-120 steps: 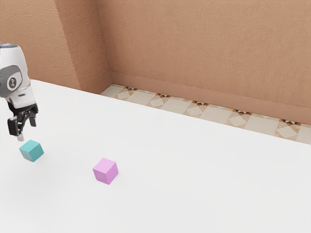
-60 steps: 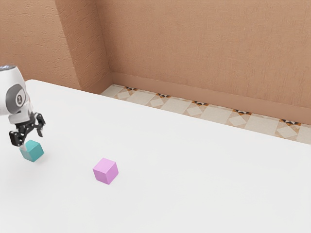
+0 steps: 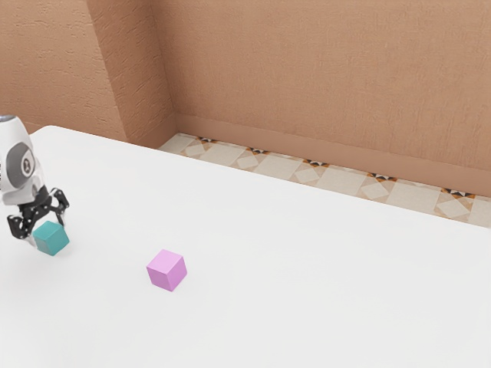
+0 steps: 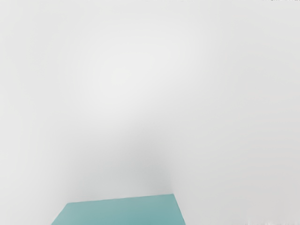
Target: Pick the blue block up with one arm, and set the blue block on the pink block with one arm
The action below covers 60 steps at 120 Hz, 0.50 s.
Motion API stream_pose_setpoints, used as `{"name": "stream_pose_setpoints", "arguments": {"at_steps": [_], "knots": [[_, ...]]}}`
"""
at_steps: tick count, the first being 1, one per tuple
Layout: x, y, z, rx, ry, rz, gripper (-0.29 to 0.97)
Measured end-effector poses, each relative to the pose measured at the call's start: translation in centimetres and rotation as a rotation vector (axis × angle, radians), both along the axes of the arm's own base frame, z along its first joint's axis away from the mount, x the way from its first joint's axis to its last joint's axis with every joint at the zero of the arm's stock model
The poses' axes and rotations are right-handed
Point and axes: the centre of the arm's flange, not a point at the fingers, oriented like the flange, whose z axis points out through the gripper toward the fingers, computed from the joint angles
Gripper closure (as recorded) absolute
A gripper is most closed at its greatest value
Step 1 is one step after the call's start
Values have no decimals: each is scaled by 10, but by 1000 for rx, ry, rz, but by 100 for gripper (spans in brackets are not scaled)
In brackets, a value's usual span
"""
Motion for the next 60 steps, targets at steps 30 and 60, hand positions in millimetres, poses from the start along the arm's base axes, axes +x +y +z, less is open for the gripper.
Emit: {"name": "stream_pose_setpoints", "arguments": {"at_steps": [30, 60], "knots": [[8, -1, 12, 1, -35, -63, 0], [-2, 13, 7, -23, -47, -45, 0]]}}
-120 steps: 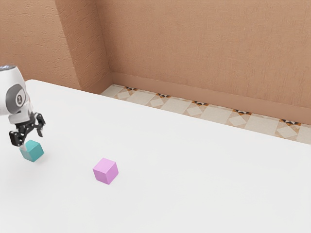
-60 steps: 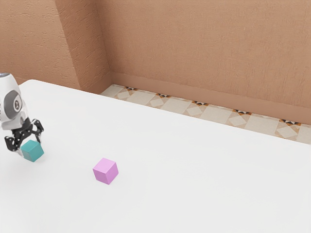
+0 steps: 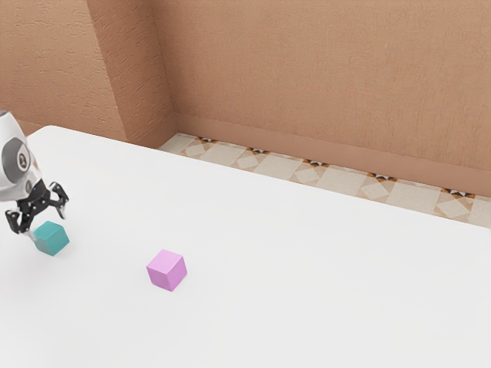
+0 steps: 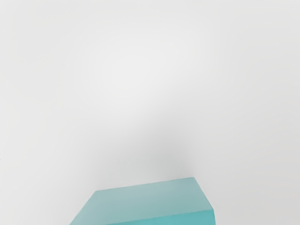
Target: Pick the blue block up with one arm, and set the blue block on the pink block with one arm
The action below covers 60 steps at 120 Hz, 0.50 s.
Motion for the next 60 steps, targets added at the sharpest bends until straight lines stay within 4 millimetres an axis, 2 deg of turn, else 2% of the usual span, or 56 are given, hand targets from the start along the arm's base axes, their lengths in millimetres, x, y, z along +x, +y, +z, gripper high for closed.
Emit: {"name": "stream_pose_setpoints", "arguments": {"at_steps": [34, 60], "knots": [[3, 9, -9, -41, -26, 63, 0], [-2, 19, -31, -55, 2, 86, 0]]}}
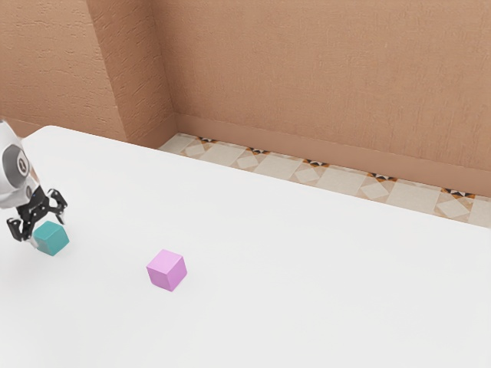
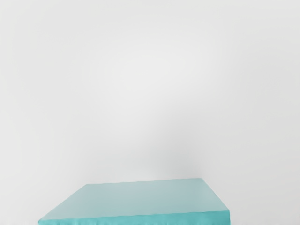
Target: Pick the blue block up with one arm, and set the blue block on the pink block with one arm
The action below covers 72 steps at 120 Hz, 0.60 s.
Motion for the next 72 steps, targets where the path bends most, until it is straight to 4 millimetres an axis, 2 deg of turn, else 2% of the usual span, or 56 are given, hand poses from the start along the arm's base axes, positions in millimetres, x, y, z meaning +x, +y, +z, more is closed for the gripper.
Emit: {"name": "stream_pose_setpoints", "arguments": {"at_steps": [30, 37, 52, 72], "knots": [[-1, 6, -17, -10, 21, 10, 0], [-1, 5, -18, -11, 21, 10, 6], [-1, 5, -18, -11, 20, 8, 29], [6, -1, -9, -9, -3, -11, 37]]}}
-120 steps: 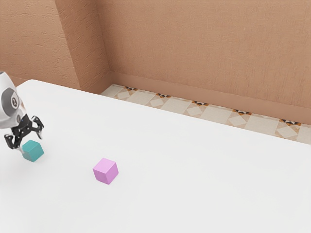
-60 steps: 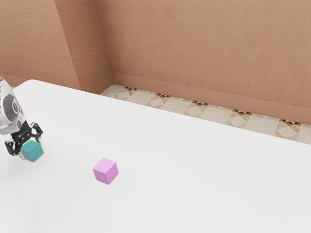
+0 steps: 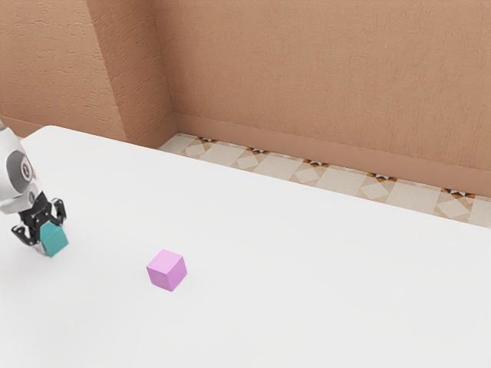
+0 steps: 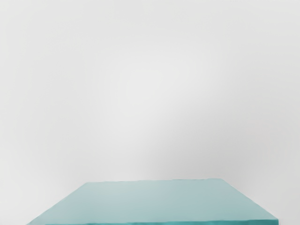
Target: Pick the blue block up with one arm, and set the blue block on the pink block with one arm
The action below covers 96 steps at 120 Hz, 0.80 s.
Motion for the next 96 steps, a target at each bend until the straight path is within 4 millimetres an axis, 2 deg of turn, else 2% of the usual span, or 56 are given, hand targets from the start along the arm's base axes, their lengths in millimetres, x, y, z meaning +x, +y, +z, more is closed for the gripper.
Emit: {"name": "stream_pose_setpoints", "arguments": {"at_steps": [13, 19, 32, 41, 62, 96], "knots": [[12, -15, 39, 15, -68, -37, 39], [11, -22, 58, 21, -96, -48, 39], [11, -32, 87, 26, -129, -68, 37], [16, -52, 103, 13, -140, -105, 35], [30, -123, 116, -34, -120, -205, 33], [30, -223, 130, 15, -46, -309, 33]]}}
